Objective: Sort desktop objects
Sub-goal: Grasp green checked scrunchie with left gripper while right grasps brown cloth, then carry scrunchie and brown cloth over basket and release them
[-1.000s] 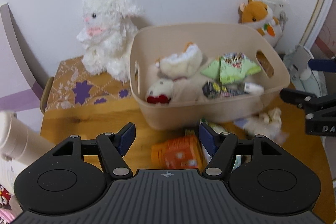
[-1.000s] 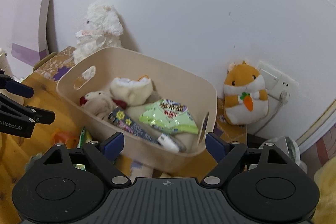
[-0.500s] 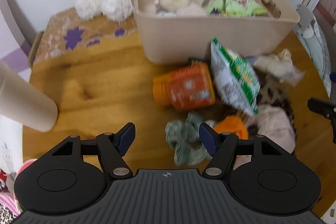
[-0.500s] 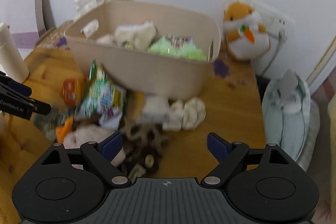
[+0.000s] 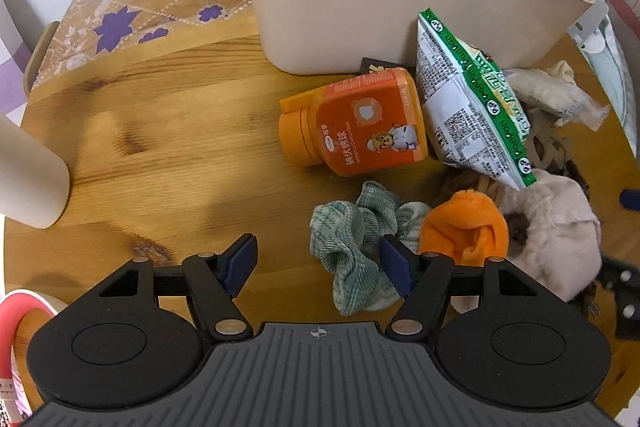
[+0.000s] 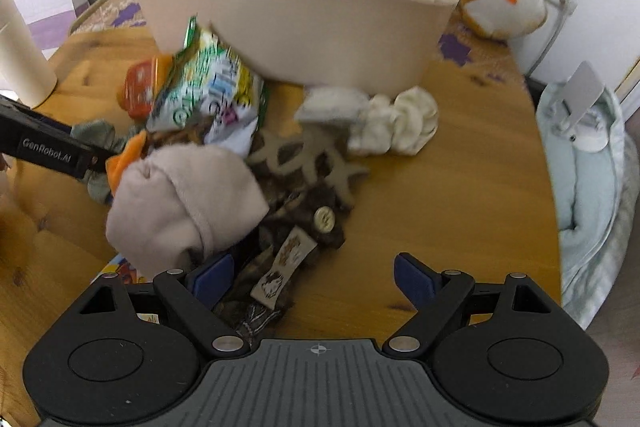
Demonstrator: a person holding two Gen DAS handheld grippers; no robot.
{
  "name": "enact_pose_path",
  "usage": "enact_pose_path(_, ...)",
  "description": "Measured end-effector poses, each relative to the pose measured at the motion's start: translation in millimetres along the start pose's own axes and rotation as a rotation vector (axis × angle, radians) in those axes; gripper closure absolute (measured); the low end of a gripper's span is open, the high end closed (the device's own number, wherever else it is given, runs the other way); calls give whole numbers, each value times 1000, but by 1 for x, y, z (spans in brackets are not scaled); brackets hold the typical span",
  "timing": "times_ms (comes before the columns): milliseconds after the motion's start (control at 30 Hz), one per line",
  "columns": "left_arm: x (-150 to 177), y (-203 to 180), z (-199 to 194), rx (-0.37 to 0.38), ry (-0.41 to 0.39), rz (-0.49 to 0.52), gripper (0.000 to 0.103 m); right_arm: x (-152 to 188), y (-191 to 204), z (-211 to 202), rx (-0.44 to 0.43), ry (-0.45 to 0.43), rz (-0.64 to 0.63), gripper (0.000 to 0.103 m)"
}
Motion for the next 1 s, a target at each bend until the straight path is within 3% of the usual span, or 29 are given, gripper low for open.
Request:
enact_pose_path(200, 0, -11, 12, -7, -30, 30, 35, 9, 4, 14, -31, 27, 59, 15)
enact_pose_path(333, 2, -18, 12, 2, -49, 62, 51, 13, 6, 19, -46, 28, 76, 18)
enact_pose_path(400, 3, -20, 11, -19, -61, 80, 60, 14, 6, 19, -70, 26, 87, 28)
enact_pose_path(433, 3, -20, 10, -21, -63, 81, 67, 15, 7, 19, -81, 26, 91, 40)
enact_pose_path(467, 3, -20, 10, -21, -60, 81, 72, 15, 8, 18, -85, 21, 91, 45)
enact_pose_path(500, 4, -20, 10, -21, -59, 81, 74, 15, 8, 17, -88, 17, 86, 60)
enact_pose_path(567, 6, -19, 8, -23, -57, 85, 79, 15, 8, 16, -102, 15, 88, 71)
enact_pose_path(1000, 18, -9, -13, -48, -69, 62, 84, 31, -26, -12, -106, -10, 143, 74)
Point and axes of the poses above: each gripper's, at about its wrist camera, not at the fingertips, and z roughly the way its jaws point, y to its left, x to its underside, the point moved 6 cm from there along z, roughly the way its jaws point, and after that the axes turned 1 degree about -y, right-handed, at the moved point
